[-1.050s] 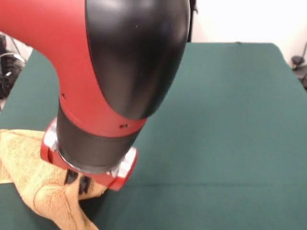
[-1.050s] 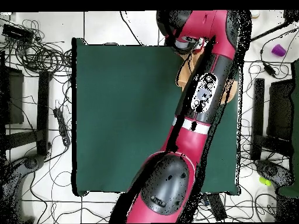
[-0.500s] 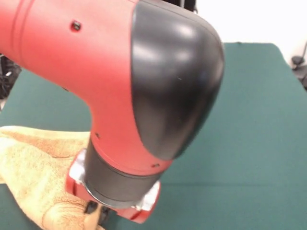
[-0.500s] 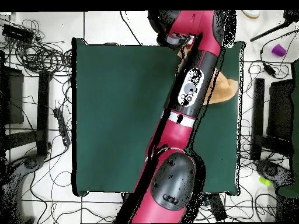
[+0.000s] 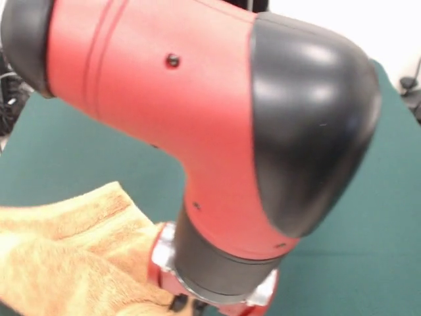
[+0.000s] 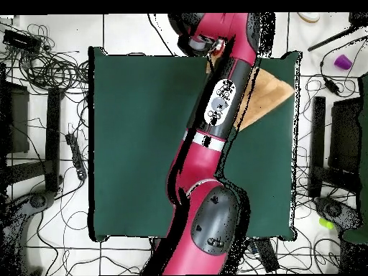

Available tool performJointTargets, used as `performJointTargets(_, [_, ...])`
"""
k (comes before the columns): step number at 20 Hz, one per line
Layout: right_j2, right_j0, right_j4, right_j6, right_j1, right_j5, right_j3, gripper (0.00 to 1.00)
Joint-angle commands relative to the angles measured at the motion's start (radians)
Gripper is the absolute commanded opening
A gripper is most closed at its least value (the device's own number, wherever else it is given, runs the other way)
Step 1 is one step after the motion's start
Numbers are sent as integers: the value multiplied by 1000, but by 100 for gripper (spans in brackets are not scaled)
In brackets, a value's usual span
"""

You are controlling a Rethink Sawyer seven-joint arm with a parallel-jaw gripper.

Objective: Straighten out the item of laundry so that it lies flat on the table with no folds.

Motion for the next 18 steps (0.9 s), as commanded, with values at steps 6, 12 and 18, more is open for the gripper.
performJointTargets(6, [39,39,47,250,-17,-32,47,0])
performJointTargets(12, [-70,33,198,292,-18,-49,76,0])
performJointTargets(18, [-269,17,434,345,-55,-44,164,0])
